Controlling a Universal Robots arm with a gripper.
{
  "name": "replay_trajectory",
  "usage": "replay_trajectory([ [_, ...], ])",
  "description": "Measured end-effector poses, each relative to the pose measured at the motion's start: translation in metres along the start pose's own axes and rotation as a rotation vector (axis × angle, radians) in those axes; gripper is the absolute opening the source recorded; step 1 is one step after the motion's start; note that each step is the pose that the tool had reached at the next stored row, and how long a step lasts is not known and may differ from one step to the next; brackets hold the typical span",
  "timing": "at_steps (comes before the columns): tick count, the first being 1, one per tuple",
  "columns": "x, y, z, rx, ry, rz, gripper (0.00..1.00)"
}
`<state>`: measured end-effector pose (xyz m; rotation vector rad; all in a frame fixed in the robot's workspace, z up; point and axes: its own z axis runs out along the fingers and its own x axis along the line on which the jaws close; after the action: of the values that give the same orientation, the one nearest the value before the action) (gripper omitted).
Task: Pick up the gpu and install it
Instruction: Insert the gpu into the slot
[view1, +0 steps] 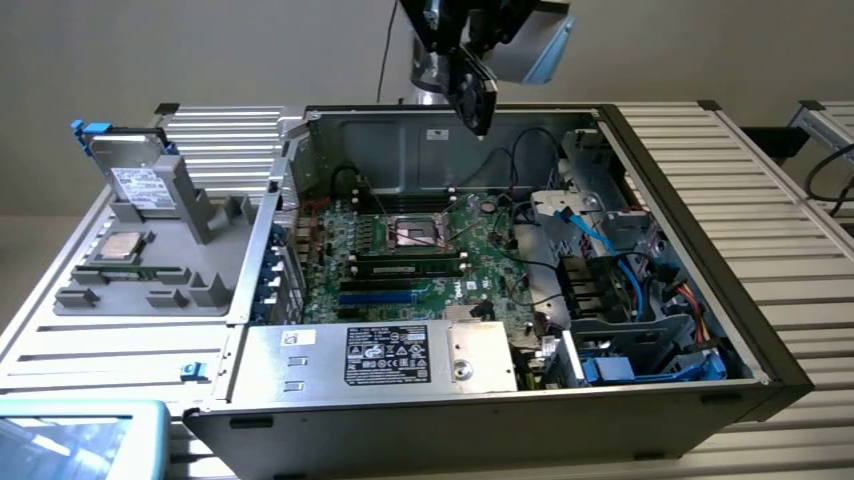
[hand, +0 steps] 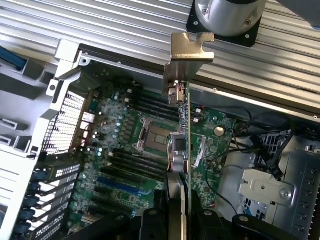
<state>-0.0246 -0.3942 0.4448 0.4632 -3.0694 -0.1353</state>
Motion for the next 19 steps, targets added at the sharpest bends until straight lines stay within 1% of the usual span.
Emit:
replay_trajectory([
  [7,0.0000,0.0000,0.0001,0.0036,0.0080,-0.127,0.29],
  [19,0.0000,0.0000,0.0004,0.0089,0.0253,-0.345,0.29],
])
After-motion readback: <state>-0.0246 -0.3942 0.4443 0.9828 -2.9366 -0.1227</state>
